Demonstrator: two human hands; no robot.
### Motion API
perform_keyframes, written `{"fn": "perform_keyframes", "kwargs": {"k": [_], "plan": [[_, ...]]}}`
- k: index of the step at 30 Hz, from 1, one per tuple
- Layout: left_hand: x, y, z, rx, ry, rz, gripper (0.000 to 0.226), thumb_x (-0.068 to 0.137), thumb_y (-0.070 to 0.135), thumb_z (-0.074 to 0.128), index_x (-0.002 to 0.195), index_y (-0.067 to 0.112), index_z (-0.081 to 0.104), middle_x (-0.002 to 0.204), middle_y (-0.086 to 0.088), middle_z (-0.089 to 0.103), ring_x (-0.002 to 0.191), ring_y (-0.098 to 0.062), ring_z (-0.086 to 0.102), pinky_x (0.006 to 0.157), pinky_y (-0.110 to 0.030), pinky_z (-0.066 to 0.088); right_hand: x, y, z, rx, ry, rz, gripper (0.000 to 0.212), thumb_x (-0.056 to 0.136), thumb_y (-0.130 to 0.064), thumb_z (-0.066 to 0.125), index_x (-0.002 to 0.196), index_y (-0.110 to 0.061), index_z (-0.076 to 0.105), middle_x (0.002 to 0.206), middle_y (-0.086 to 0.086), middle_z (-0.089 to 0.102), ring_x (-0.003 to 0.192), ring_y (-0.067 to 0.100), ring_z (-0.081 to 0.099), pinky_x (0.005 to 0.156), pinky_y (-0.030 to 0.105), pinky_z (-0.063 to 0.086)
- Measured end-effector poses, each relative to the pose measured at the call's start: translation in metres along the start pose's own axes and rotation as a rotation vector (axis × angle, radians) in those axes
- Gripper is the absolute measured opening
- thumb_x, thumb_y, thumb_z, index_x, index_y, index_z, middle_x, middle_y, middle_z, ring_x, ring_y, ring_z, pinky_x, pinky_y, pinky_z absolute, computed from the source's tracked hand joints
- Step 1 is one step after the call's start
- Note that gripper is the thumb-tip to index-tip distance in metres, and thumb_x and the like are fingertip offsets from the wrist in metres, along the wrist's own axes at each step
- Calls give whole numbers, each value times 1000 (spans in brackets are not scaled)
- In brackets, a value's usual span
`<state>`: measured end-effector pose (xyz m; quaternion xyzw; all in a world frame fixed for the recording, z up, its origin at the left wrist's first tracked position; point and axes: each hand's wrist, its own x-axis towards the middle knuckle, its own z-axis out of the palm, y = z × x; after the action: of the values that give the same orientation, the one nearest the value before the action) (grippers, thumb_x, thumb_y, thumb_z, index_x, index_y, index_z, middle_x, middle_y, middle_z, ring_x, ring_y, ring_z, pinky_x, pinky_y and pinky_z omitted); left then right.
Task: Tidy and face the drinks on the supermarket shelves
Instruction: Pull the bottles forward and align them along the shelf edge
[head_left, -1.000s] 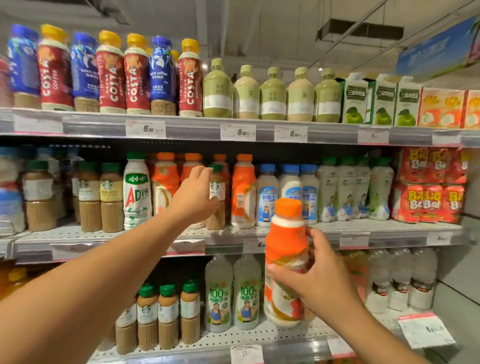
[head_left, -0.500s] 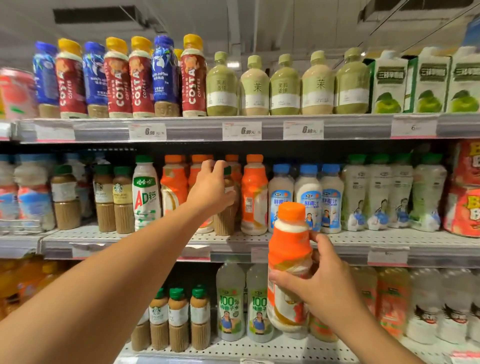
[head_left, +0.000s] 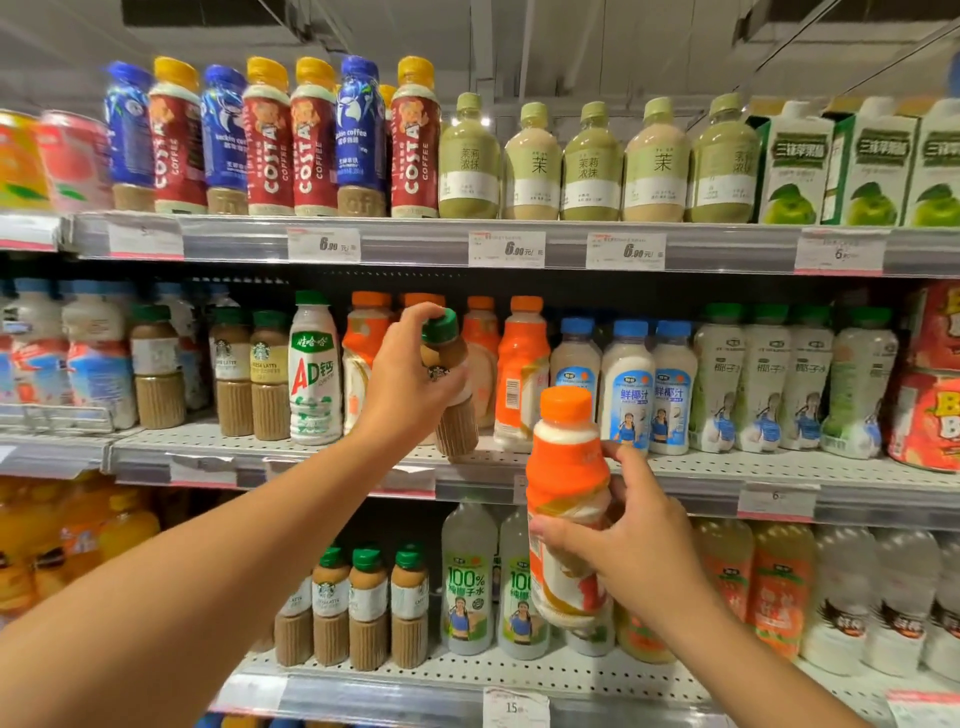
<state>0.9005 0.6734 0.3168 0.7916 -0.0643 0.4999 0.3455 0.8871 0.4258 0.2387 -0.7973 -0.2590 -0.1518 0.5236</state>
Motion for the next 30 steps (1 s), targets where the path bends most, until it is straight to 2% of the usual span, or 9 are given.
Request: {"fn": "perform_keyframes", "kwargs": {"k": [3,8,12,16,20,22,25,28,30], "plan": [[-14,4,-34,6,-16,-11,55,79,20,77,122,36,45,111,11,56,99,-10,56,77,-24,48,11,-16,14,-35,-12,-38,76,49,-63,83,110,-63,37,96,-26,67,88,-5,64,72,23,52],[-44,-3,-86,91,-90,-59,57,76,19,79,115,44,46,111,11,57,95,-11,59,72,-30,55,60,-45,40,-64,61,-103,77,52,-72,76,115,-44,41,102,-17,66,91,7,64,73,32,53],[-61,-11,-120,111,-106,-72,56,75,23,80,116,45,49,106,20,56,93,-7,59,75,-39,58,103,-64,61,-58,121,-132,72,59,-61,80,117,-37,43,106,-12,65,95,15,64,82,41,54],[-72,-22,-142,130,-111,-99,57,74,22,81,118,42,50,106,20,57,96,-6,58,78,-38,57,128,-68,87,-104,146,-102,66,65,-49,85,114,-27,46,104,-3,63,95,21,63,81,38,52],[-77,-36,-157,163,-140,-101,58,73,24,82,116,45,50,106,20,59,95,-4,58,79,-38,55,141,-63,110,-189,212,-49,81,68,-45,85,129,-10,45,125,9,51,113,26,52,83,27,37],[-76,-42,-162,160,-145,-114,58,74,25,82,115,49,49,105,18,60,94,-6,59,76,-36,56,145,-65,118,-203,244,-20,80,69,-44,84,128,-7,45,128,11,48,114,28,51,81,28,35],[-72,-50,-165,160,-132,-123,57,74,26,81,115,47,49,105,17,60,93,-8,60,74,-34,57,147,-66,127,-255,247,22,87,73,-46,82,138,-8,37,135,13,43,118,32,50,83,35,41],[-69,-55,-164,153,-119,-141,57,73,26,82,115,46,49,104,17,59,91,-8,60,74,-38,58,138,-63,135,-307,219,123,110,72,-44,83,151,-12,14,148,16,32,128,37,44,95,46,44],[-67,-58,-163,143,-119,-148,57,72,26,82,114,47,49,104,17,58,90,-8,60,73,-39,58,128,-52,140,-292,205,188,112,71,-39,85,152,-11,12,150,16,32,130,37,43,98,48,43]]}}
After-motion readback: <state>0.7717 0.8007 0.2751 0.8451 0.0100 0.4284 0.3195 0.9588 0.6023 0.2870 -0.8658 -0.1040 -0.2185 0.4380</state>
